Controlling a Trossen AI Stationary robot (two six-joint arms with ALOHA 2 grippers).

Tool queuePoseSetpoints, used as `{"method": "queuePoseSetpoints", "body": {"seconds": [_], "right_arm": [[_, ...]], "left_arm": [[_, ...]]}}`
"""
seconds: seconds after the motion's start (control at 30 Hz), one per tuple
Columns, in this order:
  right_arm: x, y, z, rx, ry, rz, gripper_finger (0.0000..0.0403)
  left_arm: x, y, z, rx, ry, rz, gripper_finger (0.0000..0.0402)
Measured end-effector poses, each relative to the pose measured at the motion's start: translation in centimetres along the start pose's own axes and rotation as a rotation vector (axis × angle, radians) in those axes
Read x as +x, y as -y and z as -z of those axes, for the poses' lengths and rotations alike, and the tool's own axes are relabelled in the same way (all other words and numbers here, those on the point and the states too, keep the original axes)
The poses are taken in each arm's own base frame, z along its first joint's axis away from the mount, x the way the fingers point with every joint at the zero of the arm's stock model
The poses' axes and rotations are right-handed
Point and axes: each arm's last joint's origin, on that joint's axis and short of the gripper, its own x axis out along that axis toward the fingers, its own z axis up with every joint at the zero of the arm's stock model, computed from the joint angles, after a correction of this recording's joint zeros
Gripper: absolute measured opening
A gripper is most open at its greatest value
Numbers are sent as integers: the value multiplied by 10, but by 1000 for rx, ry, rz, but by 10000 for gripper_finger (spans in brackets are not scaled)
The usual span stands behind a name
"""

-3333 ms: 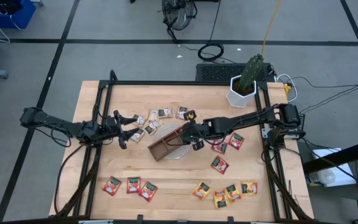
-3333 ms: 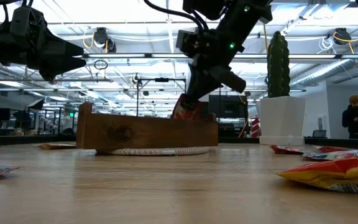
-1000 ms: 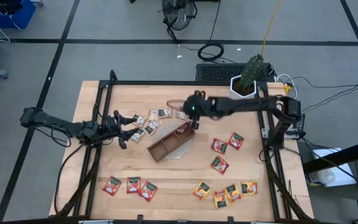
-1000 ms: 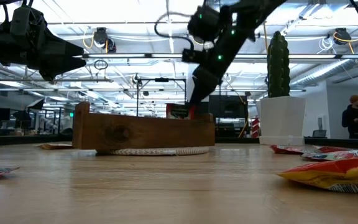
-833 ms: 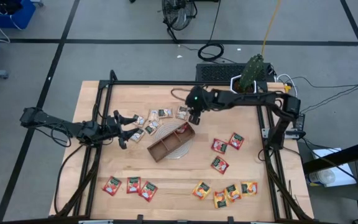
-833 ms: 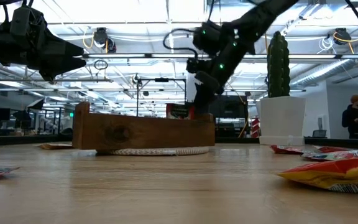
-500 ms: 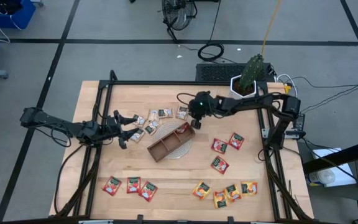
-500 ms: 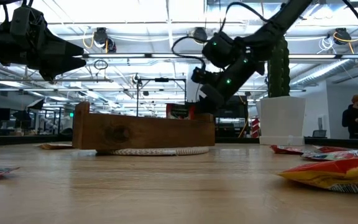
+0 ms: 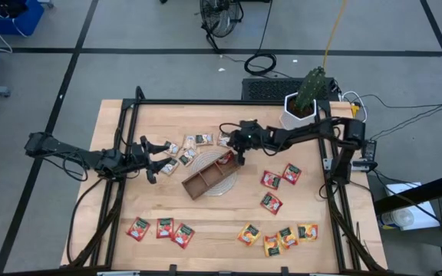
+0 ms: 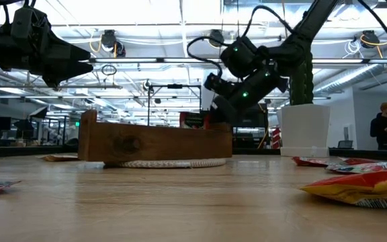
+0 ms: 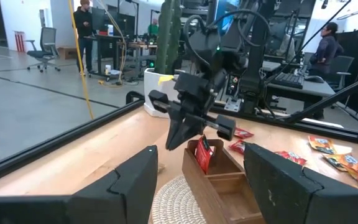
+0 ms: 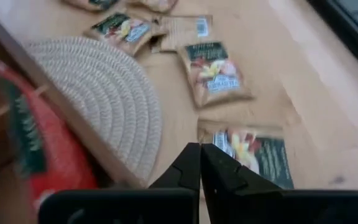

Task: Pick & Place Tea
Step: Adjust the wood organizer

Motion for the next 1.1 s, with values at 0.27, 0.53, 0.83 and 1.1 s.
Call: {"method": "queuePoseSetpoints", "body": {"seconds": [0.27,0.53,0.83,1.1], "right_arm": [[3,-4,7,59,-31,-102,1],[3,-11,12,116,-102,-153,1],[-1,-28,13,148,-154,-186,1],[-13,-45,3,163,-155,-216,0]], "left_arm": [[0,0,0,0,0,0,239],[0,0,0,0,0,0,239],[0,0,0,0,1,0,239],[0,0,0,0,-1,0,239]]}}
